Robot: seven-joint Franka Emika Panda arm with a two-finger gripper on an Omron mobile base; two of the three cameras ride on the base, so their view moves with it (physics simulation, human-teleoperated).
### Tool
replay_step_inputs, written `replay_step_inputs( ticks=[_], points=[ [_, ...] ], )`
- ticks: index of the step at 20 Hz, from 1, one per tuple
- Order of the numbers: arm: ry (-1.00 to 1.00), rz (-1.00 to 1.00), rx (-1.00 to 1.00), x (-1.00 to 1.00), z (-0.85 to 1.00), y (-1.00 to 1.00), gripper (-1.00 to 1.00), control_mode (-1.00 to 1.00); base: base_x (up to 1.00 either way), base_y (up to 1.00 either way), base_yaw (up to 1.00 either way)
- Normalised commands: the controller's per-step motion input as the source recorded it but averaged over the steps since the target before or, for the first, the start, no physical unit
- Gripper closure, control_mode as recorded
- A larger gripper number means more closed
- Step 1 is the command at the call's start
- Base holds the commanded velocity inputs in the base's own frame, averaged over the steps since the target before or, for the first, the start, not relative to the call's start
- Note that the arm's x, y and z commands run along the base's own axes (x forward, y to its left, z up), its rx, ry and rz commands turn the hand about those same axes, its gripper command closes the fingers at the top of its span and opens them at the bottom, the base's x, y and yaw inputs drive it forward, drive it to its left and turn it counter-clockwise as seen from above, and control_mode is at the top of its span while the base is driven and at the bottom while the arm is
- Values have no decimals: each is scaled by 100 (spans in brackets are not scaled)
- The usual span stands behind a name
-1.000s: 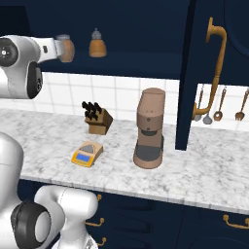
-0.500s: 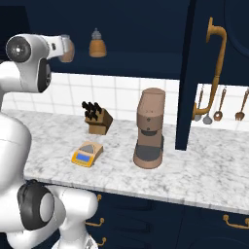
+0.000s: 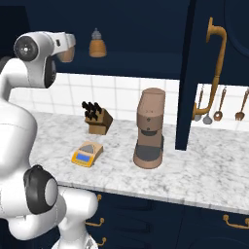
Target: Pick the honey bottle and place it on the digital scale for weighing, and close the cabinet.
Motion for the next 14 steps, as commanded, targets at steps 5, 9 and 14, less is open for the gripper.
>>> replay_step_inputs(
  ticks=[5, 9, 14],
  points=[
    [-13, 1, 7, 28, 5, 6, -100, -100, 0, 0, 0],
    [-1, 3, 4, 45, 0, 27, -100, -100, 0, 0, 0],
    [0, 3, 0, 49, -6, 16, -100, -100, 0, 0, 0]
  ],
)
